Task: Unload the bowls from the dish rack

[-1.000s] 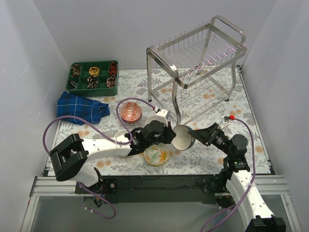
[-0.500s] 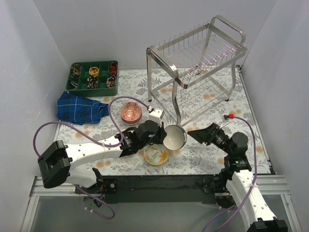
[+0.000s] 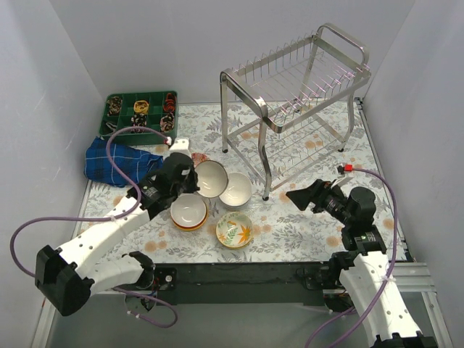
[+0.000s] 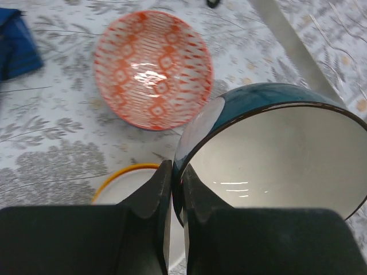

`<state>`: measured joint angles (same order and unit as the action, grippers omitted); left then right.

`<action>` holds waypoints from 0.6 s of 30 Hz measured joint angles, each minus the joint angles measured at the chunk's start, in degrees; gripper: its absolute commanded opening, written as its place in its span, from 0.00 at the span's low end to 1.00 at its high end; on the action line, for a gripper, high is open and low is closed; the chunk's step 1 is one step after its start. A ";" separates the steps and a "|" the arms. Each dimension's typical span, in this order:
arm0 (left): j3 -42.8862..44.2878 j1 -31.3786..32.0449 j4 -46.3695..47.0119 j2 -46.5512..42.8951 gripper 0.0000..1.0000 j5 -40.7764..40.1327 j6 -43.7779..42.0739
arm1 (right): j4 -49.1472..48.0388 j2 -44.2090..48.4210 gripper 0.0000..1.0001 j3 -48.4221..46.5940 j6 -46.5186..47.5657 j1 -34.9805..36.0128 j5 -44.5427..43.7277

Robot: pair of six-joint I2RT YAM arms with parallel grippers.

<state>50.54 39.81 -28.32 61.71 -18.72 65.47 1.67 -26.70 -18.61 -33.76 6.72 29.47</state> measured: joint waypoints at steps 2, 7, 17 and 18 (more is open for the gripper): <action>0.85 -4.87 -2.38 -0.50 0.00 0.17 -0.28 | 1.18 -0.44 0.96 0.00 1.05 0.00 -0.33; 1.03 -18.58 -6.49 -0.76 0.00 0.94 -1.16 | 2.80 -0.70 0.96 -0.52 3.37 0.00 -0.85; -0.59 -35.50 -7.02 1.53 0.00 3.50 -3.08 | 5.68 0.13 0.96 -3.69 9.60 2.91 -4.07; -0.59 -35.91 -6.95 2.73 0.00 3.91 -3.06 | 5.75 0.13 0.96 -3.78 10.10 3.39 -4.39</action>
<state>49.95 3.90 -35.27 64.45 -14.81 62.41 7.42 -26.57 -22.39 -23.66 10.11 25.08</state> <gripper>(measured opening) 0.066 0.959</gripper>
